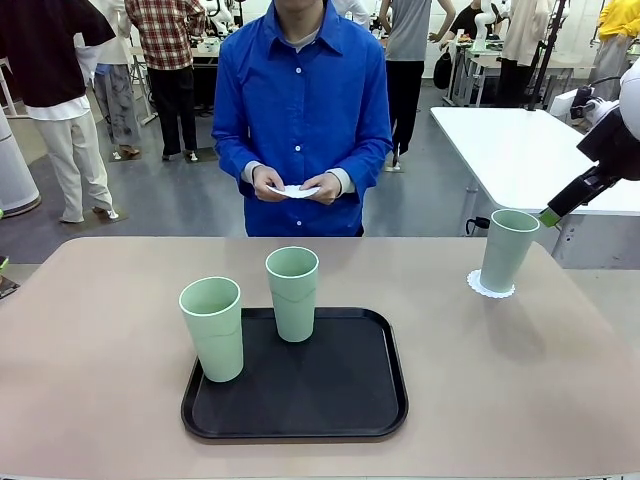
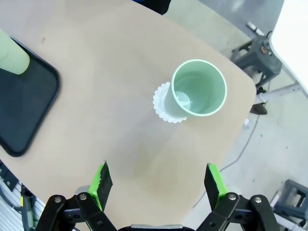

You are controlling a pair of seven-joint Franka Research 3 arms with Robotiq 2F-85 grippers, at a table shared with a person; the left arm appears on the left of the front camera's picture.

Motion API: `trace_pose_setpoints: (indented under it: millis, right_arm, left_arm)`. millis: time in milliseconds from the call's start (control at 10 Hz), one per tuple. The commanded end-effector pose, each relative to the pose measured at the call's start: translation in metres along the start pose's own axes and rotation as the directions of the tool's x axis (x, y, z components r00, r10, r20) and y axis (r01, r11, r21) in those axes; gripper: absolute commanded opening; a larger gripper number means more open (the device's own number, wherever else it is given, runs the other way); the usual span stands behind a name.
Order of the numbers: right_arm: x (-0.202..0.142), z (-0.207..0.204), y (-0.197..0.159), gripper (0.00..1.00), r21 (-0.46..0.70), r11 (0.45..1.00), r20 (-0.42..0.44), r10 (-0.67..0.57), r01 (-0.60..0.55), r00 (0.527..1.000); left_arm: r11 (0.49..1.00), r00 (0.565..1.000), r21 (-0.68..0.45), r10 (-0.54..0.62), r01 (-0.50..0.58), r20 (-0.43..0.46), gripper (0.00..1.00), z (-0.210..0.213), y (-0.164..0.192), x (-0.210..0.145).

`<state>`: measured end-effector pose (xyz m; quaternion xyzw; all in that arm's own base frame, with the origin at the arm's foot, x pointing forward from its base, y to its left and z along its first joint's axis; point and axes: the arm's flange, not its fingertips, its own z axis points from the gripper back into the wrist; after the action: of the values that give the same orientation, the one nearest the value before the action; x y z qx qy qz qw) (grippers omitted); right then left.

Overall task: Place coasters on the table and set cups on them.
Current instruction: Take one Reusable plastic cup from the Flat Tray and place it on a coaster set by the human.

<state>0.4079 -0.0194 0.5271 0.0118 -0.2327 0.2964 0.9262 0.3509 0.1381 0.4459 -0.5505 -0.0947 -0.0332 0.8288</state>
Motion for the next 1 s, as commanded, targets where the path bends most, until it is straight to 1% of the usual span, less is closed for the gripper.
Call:
trace_pose_setpoints:
  millis: [0, 100, 200, 300, 400, 500, 600, 700, 800, 900]
  right_arm:
    - [-0.029, 0.016, -0.006, 1.00, -0.028, 0.995, -0.115, -0.102, 0.099, 0.988]
    - [-0.056, 0.022, -0.011, 1.00, -0.030, 0.982, -0.213, -0.191, 0.189, 0.958]
    - [-0.080, 0.015, -0.013, 1.00, -0.026, 0.975, -0.294, -0.218, 0.220, 0.931]
    - [-0.099, 0.005, -0.016, 1.00, -0.029, 0.969, -0.354, -0.241, 0.247, 0.904]
    - [-0.111, 0.001, -0.012, 1.00, -0.008, 0.970, -0.323, -0.232, 0.242, 0.918]
    - [-0.088, 0.010, -0.023, 1.00, -0.033, 0.978, -0.291, -0.205, 0.204, 0.934]
    - [-0.088, 0.010, -0.023, 1.00, -0.033, 0.978, -0.291, -0.205, 0.204, 0.934]
    - [-0.111, 0.004, -0.022, 1.00, -0.016, 0.972, -0.335, -0.226, 0.234, 0.915]
    - [-0.121, 0.013, -0.047, 1.00, 0.258, 0.916, -0.270, -0.238, 0.308, 0.933]
    - [-0.132, 0.020, -0.069, 1.00, 0.422, 0.832, -0.221, -0.291, 0.360, 0.931]
  left_arm:
    - [1.000, 1.000, -0.010, -0.007, 0.007, 0.005, 1.00, 0.001, -0.001, -0.001]
    - [1.000, 1.000, -0.010, -0.007, 0.007, 0.005, 1.00, 0.001, -0.001, -0.001]
    - [1.000, 1.000, -0.010, -0.007, 0.007, 0.005, 1.00, 0.001, -0.001, -0.001]
    - [1.000, 1.000, -0.010, -0.007, 0.007, 0.005, 1.00, 0.001, -0.001, -0.001]
    - [1.000, 1.000, -0.010, -0.007, 0.007, 0.005, 1.00, 0.001, -0.001, -0.001]
    - [1.000, 1.000, -0.010, -0.007, 0.007, 0.005, 1.00, 0.001, -0.001, -0.001]
    - [1.000, 1.000, -0.010, -0.007, 0.007, 0.005, 1.00, 0.001, -0.001, -0.001]
    - [1.000, 1.000, -0.010, -0.007, 0.007, 0.005, 1.00, 0.001, -0.001, -0.001]
    - [1.000, 1.000, -0.010, -0.007, 0.007, 0.005, 1.00, 0.001, -0.001, -0.001]
    - [1.000, 1.000, -0.010, -0.007, 0.007, 0.005, 1.00, 0.001, -0.001, -0.001]
